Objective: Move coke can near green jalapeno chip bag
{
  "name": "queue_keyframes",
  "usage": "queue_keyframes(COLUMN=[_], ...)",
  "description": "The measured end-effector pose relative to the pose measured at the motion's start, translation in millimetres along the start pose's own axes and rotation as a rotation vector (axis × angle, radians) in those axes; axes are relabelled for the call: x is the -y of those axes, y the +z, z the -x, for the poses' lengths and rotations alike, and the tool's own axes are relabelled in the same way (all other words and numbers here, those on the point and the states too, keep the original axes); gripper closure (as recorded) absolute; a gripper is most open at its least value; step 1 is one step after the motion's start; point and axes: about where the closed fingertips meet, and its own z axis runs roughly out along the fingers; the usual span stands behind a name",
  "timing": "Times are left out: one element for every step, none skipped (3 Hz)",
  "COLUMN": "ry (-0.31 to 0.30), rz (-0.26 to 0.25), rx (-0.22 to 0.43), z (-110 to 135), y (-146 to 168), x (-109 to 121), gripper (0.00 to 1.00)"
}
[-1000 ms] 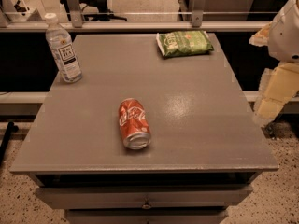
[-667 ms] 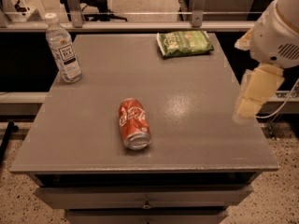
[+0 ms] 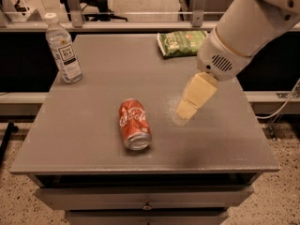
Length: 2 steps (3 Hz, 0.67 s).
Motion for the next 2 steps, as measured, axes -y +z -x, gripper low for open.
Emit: queue_keyframes(ry=[0.125, 0.242], rz=[0.055, 0.059], rx=[0.041, 0.066], z=[22.1, 36.5], y=[27.7, 53.8], x=[-7.8, -17.0], gripper=[0.0, 0.0])
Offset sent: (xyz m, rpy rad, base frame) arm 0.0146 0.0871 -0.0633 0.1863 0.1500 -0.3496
